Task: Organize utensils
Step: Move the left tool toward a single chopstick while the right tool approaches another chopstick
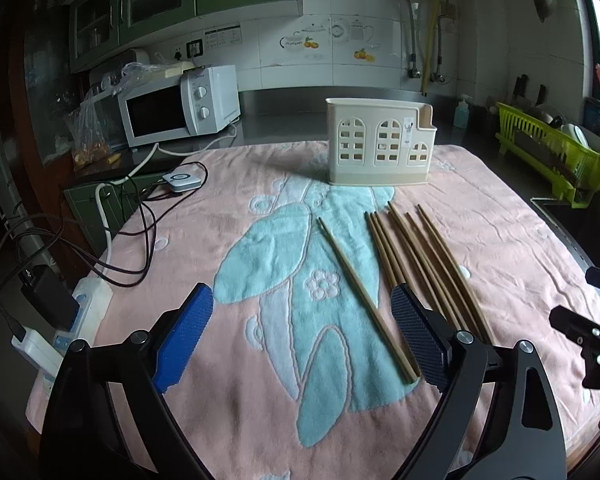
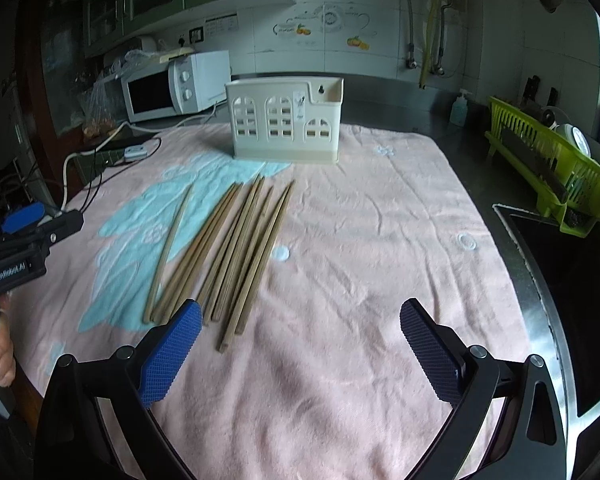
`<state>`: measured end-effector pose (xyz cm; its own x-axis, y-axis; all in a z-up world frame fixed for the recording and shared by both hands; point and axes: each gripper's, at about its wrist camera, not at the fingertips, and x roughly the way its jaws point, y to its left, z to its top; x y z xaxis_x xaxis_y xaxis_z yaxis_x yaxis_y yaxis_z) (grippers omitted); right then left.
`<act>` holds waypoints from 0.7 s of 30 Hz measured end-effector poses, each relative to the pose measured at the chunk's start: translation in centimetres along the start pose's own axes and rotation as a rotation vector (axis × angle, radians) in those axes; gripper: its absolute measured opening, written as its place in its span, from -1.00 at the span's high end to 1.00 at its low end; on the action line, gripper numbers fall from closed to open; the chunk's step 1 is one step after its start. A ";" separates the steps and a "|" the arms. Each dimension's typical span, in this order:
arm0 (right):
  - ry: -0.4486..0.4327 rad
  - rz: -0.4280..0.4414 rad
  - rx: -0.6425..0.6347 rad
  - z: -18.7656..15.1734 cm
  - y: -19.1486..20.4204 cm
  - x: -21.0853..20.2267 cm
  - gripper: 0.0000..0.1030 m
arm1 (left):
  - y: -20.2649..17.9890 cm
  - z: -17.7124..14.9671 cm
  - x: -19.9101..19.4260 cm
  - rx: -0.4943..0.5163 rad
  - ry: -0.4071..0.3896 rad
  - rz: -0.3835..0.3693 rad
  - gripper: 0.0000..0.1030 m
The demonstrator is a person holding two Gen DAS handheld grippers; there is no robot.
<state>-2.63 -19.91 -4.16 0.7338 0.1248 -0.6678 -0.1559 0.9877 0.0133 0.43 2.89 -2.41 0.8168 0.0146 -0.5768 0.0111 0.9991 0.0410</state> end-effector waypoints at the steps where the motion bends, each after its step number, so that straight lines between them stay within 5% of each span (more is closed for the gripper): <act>1: 0.009 0.003 -0.005 -0.3 0.1 0.3 -0.86 | 0.1 0.0 0.1 -0.001 0.003 0.001 -0.74; 4: 0.043 0.010 -0.027 -1.1 0.6 1.2 -0.76 | 0.5 -0.2 0.4 -0.006 0.013 0.005 -0.74; 6: 0.072 0.018 -0.036 -1.5 0.9 2.1 -0.51 | 0.6 -0.2 0.5 -0.008 0.016 0.007 -0.74; 21: 0.163 -0.009 -0.073 -1.6 1.9 6.1 -0.43 | 1.3 -0.6 1.7 -0.028 0.041 0.007 -0.74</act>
<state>0.51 -17.46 -9.42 0.6192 0.0931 -0.7797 -0.2015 0.9785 -0.0432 1.46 4.25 -3.80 0.7926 0.0231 -0.6092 -0.0112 0.9997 0.0232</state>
